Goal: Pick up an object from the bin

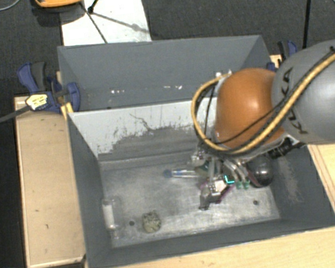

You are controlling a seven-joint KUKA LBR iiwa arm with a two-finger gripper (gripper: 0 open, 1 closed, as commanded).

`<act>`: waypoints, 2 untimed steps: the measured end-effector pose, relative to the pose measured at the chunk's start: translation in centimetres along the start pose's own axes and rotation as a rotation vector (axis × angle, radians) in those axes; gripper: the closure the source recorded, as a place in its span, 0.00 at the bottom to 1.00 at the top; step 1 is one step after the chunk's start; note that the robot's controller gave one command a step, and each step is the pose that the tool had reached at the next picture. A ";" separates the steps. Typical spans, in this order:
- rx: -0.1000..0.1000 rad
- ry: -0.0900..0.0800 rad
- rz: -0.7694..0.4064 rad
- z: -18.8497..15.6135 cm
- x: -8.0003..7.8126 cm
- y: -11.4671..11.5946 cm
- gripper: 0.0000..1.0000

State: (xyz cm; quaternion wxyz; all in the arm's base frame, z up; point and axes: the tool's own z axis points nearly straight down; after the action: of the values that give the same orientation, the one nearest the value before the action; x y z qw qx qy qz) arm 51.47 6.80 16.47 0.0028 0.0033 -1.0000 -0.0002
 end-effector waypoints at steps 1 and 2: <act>-0.001 -0.014 -0.162 -8.6 3.4 1.9 0.00; 0.002 -0.006 -0.202 -2.2 -2.0 -2.6 0.00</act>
Offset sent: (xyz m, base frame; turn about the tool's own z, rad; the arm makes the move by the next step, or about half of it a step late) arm -0.0348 0.0175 0.0832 -0.1609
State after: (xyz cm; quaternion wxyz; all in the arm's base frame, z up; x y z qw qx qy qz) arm 53.54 4.21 18.64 -0.0002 0.1040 -0.9946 0.0008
